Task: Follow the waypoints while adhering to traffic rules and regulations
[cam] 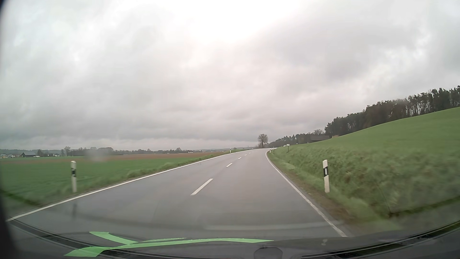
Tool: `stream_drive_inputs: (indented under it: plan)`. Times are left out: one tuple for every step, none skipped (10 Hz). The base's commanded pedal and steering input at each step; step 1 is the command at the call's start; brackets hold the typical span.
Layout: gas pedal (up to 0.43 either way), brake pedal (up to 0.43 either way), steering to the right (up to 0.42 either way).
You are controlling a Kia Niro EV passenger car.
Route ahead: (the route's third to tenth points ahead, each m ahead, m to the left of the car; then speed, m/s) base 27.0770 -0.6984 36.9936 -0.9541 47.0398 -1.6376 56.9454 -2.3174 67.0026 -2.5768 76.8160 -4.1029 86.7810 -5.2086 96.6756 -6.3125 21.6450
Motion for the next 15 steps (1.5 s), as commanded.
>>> stream_drive_inputs:
  plan:
    - [0.138, 0.000, 0.007]
    - [0.118, 0.000, 0.008]
    - [0.110, 0.000, 0.008]
    - [0.110, 0.000, 0.007]
    - [0.098, 0.000, 0.008]
    - [0.087, 0.000, 0.008]
    - [0.079, 0.000, 0.007]
    - [0.079, 0.000, 0.007]
    - [0.079, 0.000, 0.008]
    - [0.087, 0.000, 0.007]
    - [0.087, 0.000, 0.007]
    - [0.098, 0.000, 0.007]
    - [0.098, 0.000, 0.007]
    - [0.098, 0.000, 0.006]
    - [0.098, 0.000, 0.006]
